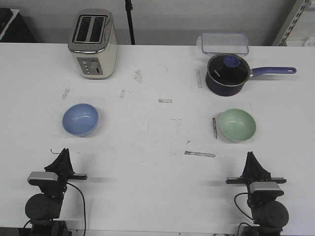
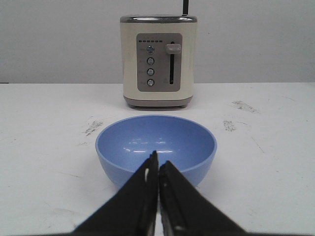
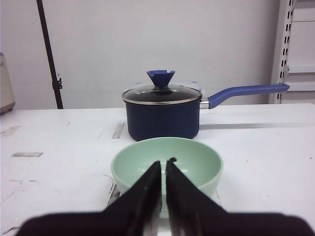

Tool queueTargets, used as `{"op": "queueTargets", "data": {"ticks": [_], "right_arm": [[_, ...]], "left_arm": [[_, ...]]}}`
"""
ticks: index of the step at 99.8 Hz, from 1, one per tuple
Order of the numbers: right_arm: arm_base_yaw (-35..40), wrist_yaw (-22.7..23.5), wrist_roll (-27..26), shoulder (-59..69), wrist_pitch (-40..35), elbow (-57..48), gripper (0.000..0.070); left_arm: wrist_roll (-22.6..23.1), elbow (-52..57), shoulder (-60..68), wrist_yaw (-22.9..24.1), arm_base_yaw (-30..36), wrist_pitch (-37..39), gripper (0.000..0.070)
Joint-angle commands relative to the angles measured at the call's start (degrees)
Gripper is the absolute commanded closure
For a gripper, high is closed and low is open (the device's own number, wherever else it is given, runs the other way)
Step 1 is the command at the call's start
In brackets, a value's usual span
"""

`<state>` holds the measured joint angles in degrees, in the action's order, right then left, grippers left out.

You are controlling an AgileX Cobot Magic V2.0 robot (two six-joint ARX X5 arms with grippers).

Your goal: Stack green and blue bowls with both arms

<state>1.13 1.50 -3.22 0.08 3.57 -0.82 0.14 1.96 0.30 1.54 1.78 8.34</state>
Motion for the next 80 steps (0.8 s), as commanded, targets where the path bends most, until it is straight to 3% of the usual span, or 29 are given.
{"op": "queueTargets", "data": {"ticks": [1, 51, 80], "right_arm": [[0.1, 0.0, 0.0, 0.0, 0.2, 0.1, 0.0693], [0.1, 0.0, 0.1, 0.0, 0.5, -1.7, 0.0693], [0.1, -0.1, 2.7, 4.5, -7.3, -10.3, 0.0693]], "left_arm": [[0.5, -1.2, -0.1, 0.0, 0.1, 0.7, 0.0698], [0.5, -1.2, -0.1, 0.0, 0.1, 0.7, 0.0698], [0.5, -1.2, -0.1, 0.0, 0.1, 0.7, 0.0698]]}}
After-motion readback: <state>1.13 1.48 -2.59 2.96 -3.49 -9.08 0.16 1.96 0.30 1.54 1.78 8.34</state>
